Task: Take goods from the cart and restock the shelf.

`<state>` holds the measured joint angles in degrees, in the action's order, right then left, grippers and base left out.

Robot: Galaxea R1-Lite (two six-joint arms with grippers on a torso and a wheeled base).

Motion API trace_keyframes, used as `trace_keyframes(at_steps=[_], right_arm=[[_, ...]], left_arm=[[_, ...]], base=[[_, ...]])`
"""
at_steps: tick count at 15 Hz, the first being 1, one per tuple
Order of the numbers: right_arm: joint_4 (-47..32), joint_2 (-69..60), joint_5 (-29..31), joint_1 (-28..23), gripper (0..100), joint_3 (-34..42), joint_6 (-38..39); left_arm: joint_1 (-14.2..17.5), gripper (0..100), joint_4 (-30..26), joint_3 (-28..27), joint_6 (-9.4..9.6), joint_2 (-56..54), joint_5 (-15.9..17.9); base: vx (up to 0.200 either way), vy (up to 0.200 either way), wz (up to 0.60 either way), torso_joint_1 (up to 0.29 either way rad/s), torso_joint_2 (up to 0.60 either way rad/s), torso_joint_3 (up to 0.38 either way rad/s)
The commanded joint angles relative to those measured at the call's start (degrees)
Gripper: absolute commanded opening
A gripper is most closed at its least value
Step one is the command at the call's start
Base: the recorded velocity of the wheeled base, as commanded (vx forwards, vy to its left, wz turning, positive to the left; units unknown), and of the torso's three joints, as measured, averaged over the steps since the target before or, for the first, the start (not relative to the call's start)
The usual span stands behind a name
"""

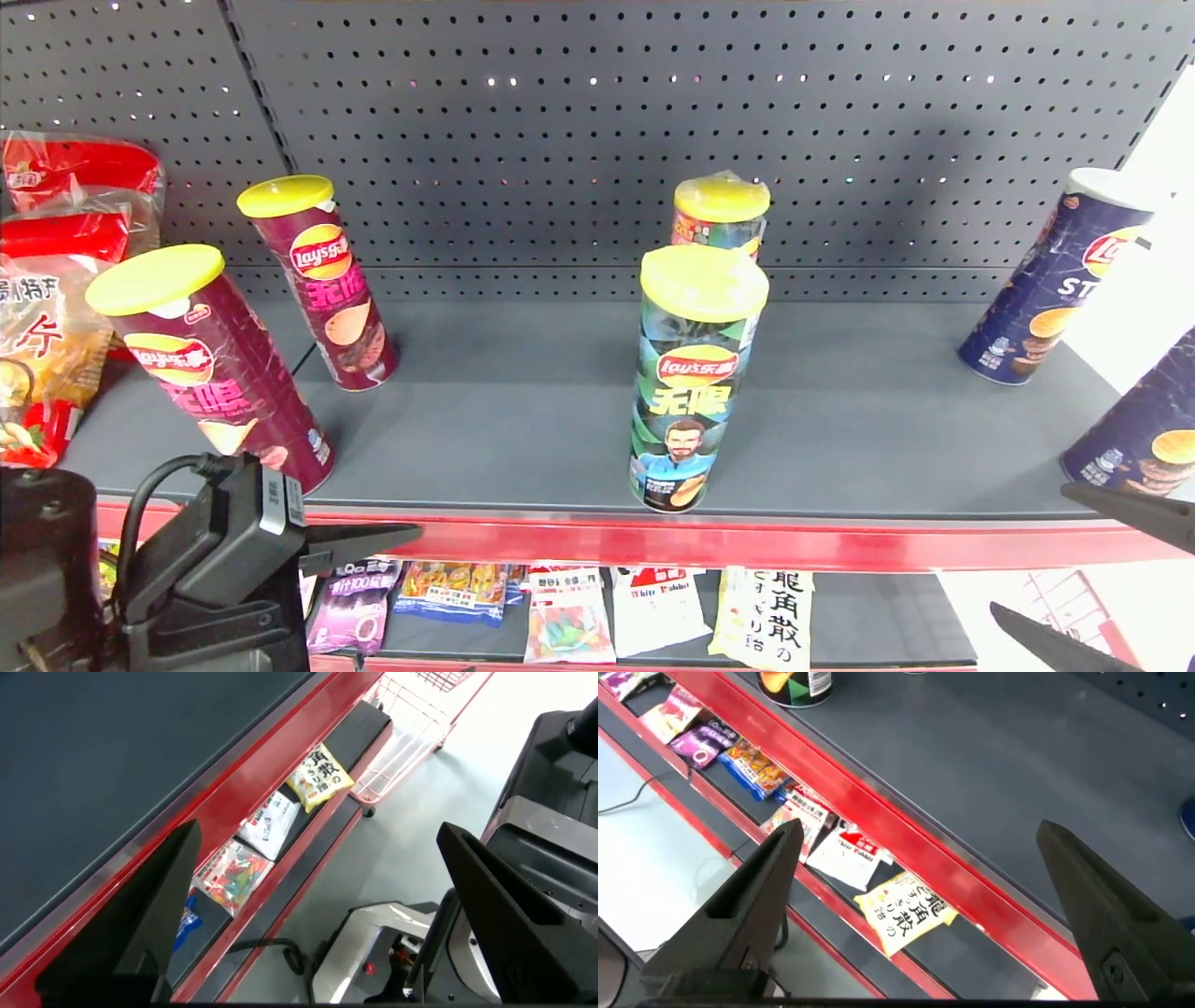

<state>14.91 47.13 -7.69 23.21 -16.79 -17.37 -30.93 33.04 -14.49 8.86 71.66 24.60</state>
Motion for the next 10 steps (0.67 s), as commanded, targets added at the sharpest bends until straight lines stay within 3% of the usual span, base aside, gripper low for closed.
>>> trace_keyframes(at_steps=[1,3,10], right_arm=[[0.03,0.16,-0.04,-0.01,100,0.18,-0.03],[0.03,0.16,-0.04,-0.01,100,0.35,-0.03],[0.21,-0.02,-0.57,0.17,100,0.44,0.32]], left_arm=[[-0.01,100,0.01,-0.36,0.01,0.59,0.01],[-0.01,100,0.01,-0.62,-0.07,1.12,0.01],[-0.01,100,0.01,-2.73,-0.07,3.14,-0.43]], base=[[0.0,0.0,0.0,0.0,0.0,0.0],[0.0,0.0,-0.6,0.0,0.01,0.005],[0.0,0.0,0.0,0.0,0.0,0.0]])
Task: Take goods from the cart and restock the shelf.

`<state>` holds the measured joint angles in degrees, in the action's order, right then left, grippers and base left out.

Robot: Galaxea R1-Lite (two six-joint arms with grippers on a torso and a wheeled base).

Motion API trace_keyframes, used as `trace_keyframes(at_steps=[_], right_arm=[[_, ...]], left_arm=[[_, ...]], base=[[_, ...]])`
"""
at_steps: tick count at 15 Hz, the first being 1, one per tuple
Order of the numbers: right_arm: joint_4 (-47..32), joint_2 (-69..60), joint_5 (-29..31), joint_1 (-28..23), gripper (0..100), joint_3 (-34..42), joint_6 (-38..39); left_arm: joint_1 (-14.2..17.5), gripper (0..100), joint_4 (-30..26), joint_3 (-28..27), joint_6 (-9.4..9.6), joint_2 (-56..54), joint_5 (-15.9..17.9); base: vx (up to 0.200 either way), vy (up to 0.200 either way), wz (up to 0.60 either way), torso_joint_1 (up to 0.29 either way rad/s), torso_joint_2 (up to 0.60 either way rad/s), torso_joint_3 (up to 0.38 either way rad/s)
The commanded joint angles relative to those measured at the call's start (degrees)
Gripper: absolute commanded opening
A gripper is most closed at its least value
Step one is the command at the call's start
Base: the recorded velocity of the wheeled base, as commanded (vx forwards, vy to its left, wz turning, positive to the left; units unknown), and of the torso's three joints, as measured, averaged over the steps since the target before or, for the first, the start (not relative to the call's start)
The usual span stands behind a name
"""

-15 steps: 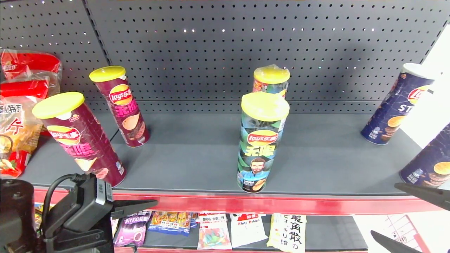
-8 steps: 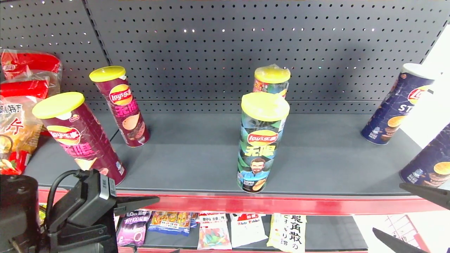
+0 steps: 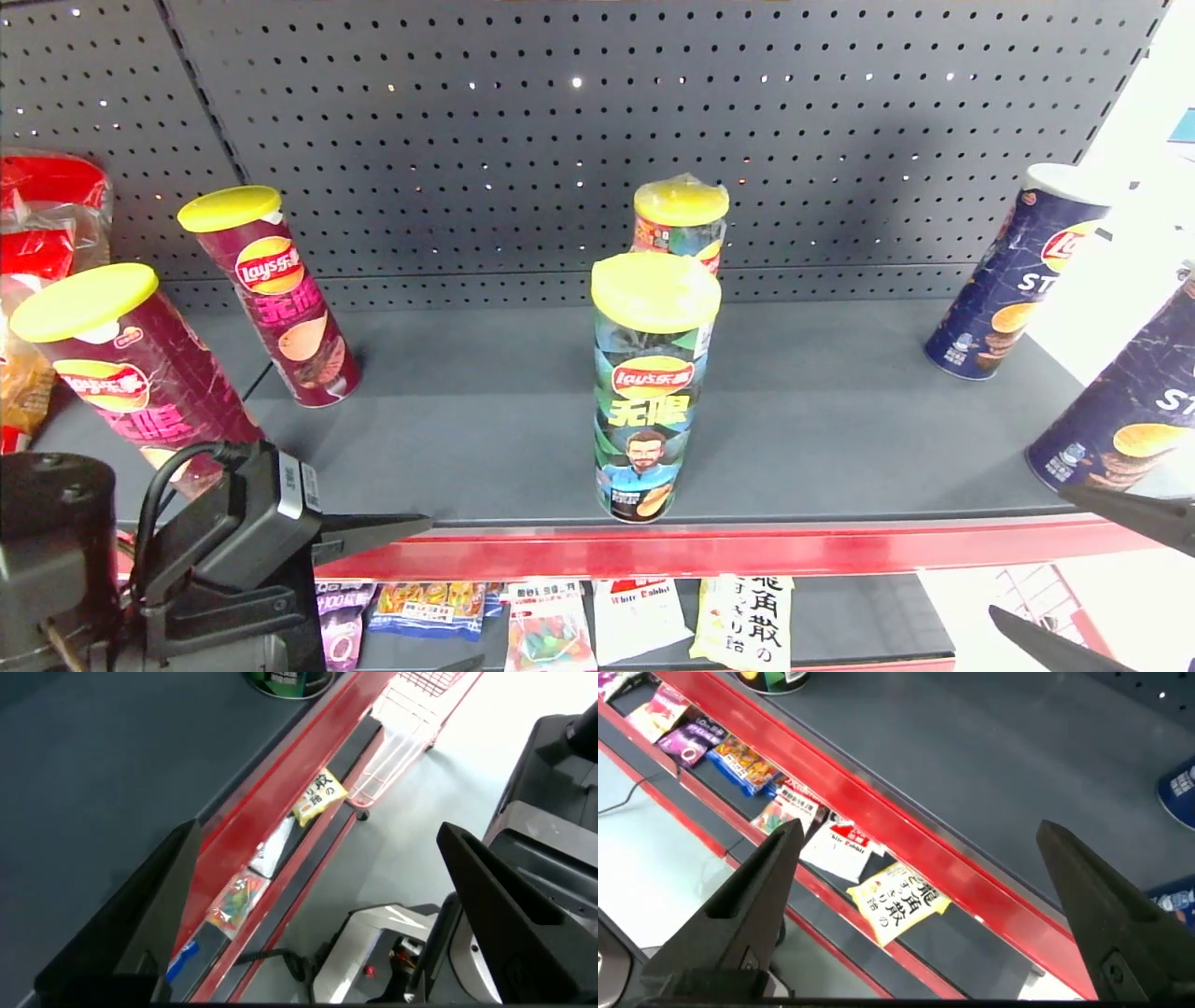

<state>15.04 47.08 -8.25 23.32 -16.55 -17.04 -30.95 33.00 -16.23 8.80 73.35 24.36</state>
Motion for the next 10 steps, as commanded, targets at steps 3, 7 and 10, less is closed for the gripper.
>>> trace_keyframes(at_steps=[3,7,10], right_arm=[[0.25,-1.46,-0.36,0.15,100,1.17,3.24],[-0.1,-5.6,-0.36,-0.03,100,1.26,5.7],[-0.19,-11.4,-0.54,0.32,100,5.04,8.69]], left_arm=[[0.01,100,0.13,-7.68,-0.01,8.65,-3.97],[0.01,100,0.05,-15.15,0.08,15.86,-8.27],[0.01,100,-0.04,-17.7,0.16,19.02,-9.15]], base=[[0.0,0.0,0.0,0.0,0.0,0.0],[0.0,0.0,0.0,0.0,0.0,0.0],[0.0,0.0,0.0,0.0,0.0,0.0]])
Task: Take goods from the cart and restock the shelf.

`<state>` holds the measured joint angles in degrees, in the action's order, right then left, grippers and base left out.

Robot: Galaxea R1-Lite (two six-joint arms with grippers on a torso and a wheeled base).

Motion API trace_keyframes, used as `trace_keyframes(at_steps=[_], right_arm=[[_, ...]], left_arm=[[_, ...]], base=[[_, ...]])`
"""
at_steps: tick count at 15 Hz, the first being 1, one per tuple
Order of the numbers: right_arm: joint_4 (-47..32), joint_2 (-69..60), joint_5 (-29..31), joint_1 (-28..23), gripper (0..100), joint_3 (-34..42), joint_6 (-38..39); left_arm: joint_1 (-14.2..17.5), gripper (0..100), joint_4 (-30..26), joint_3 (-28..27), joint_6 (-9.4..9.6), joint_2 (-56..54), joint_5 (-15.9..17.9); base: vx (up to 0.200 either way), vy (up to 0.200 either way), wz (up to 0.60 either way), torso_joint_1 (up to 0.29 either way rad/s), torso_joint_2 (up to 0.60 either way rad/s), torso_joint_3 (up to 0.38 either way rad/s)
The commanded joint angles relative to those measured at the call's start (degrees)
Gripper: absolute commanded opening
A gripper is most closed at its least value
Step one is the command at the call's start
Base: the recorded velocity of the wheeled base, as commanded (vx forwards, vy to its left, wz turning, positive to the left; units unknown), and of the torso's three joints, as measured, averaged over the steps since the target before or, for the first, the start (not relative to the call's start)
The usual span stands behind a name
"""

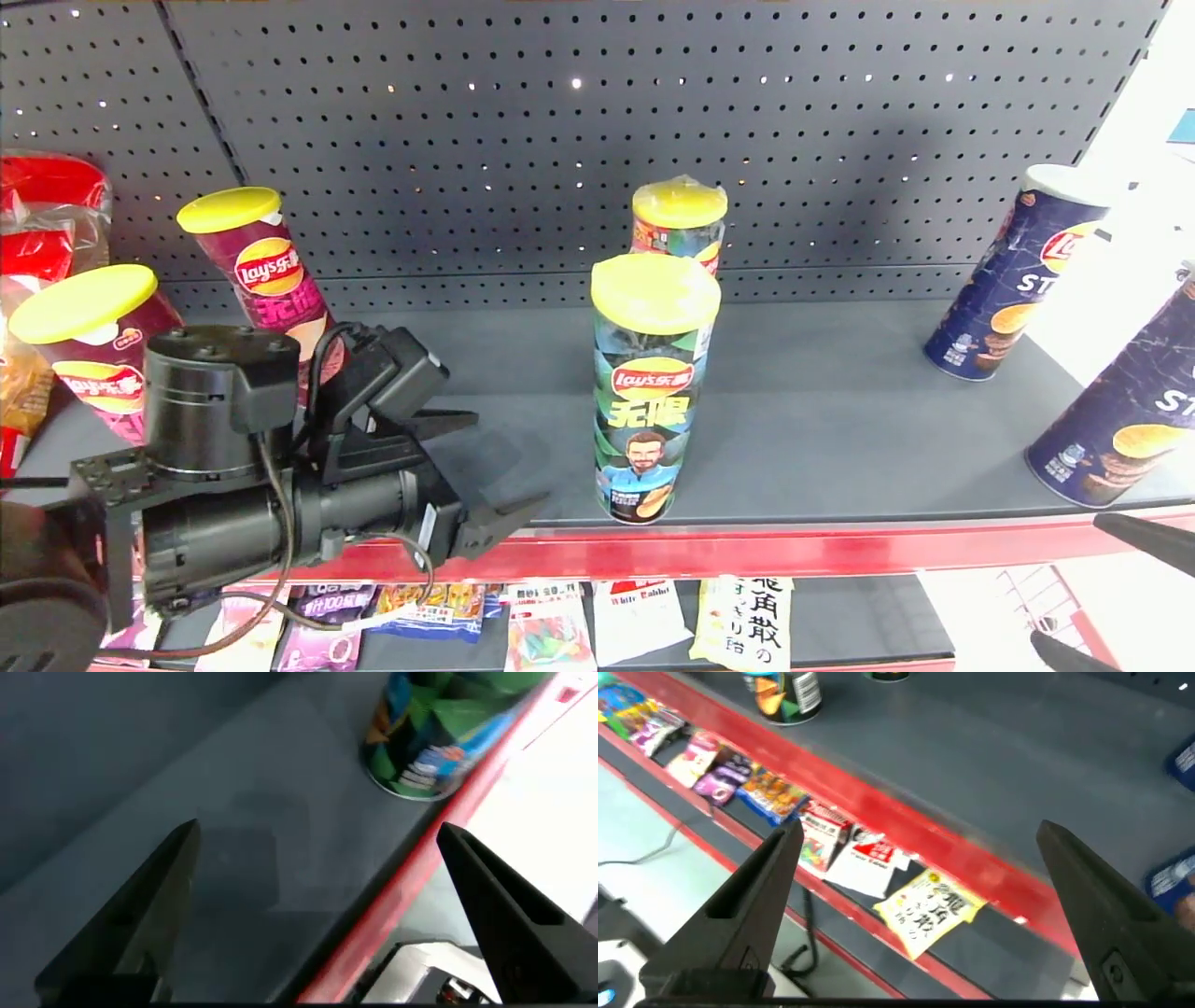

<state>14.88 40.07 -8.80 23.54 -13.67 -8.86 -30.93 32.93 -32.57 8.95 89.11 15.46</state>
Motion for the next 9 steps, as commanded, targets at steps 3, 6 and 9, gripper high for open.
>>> trace_keyframes(at_steps=[3,6,9], right_arm=[[-0.47,-8.43,0.36,-0.16,100,3.56,3.24],[-3.37,-10.63,0.54,-0.42,100,4.17,4.12],[-4.43,-13.0,1.42,-1.13,100,5.49,4.2]], left_arm=[[-0.1,100,-0.06,-2.32,0.02,4.58,-0.34],[-0.1,100,-0.14,-3.2,0.1,5.46,-1.22],[-0.1,100,-0.06,-4.08,0.1,6.51,-1.22]], base=[[0.0,0.0,0.0,0.0,0.0,0.0],[0.0,0.0,0.0,0.0,0.0,0.0],[0.0,0.0,0.0,0.0,0.0,0.0]])
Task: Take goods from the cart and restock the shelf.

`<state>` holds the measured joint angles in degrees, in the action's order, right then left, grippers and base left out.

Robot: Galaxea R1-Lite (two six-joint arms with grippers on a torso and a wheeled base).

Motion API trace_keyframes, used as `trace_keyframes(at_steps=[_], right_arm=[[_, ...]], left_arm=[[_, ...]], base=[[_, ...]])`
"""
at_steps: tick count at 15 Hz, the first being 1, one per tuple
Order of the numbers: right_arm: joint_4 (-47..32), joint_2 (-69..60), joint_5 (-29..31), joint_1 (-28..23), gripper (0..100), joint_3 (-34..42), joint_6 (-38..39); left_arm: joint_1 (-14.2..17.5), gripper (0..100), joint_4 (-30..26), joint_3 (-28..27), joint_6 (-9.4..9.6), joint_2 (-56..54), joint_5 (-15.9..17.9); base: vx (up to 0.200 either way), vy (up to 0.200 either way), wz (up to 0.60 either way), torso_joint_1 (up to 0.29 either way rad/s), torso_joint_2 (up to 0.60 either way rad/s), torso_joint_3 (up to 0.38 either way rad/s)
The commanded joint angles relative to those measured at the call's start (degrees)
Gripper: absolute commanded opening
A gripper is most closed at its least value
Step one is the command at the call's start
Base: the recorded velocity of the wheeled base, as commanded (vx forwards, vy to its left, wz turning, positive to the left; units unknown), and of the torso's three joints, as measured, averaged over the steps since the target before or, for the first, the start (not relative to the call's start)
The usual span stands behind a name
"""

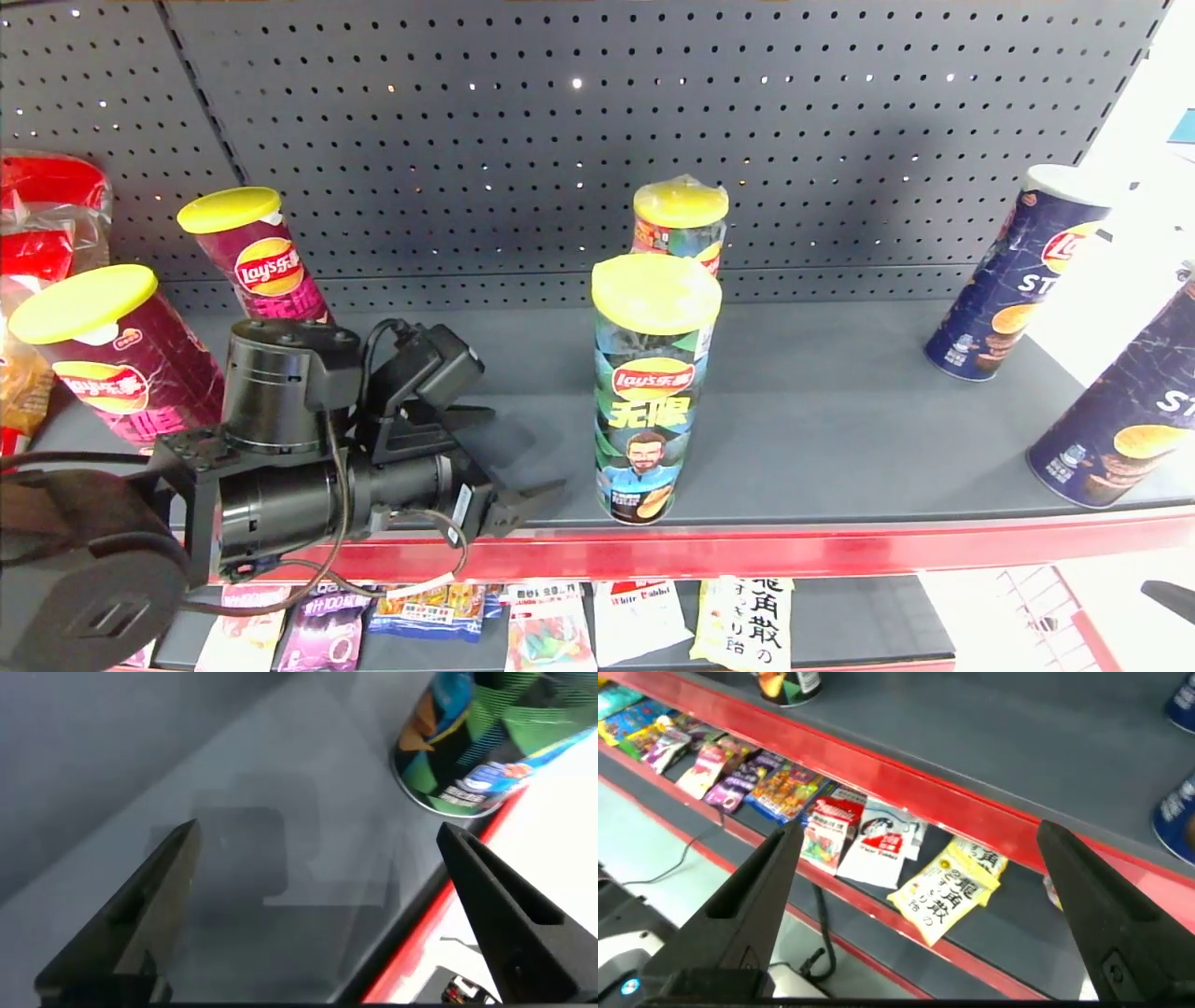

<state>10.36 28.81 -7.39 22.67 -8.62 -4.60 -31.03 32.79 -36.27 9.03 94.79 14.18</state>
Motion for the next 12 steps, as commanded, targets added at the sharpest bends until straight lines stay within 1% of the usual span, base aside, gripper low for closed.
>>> trace_keyframes(at_steps=[1,3,9,12], right_arm=[[0.1,-1.82,0.0,-0.7,100,0.36,0.2],[0.1,-2.0,0.0,-1.49,100,0.44,0.64],[0.1,-3.67,0.09,-1.58,100,2.38,0.73],[0.1,-4.11,0.09,-1.58,100,2.47,0.73]], left_arm=[[0.0,100,0.08,-0.73,0.02,1.27,0.06],[-0.18,100,0.17,-1.26,0.02,2.24,0.06],[-0.26,100,0.17,-1.97,0.11,3.03,0.06],[-0.88,100,0.25,-2.05,0.11,3.56,0.15]], base=[[0.0,0.0,0.0,0.0,0.0,0.0],[0.0,0.0,0.0,0.0,0.0,0.0],[0.0,0.0,0.0,0.0,0.0,0.0],[0.0,0.0,0.0,0.0,0.0,0.0]])
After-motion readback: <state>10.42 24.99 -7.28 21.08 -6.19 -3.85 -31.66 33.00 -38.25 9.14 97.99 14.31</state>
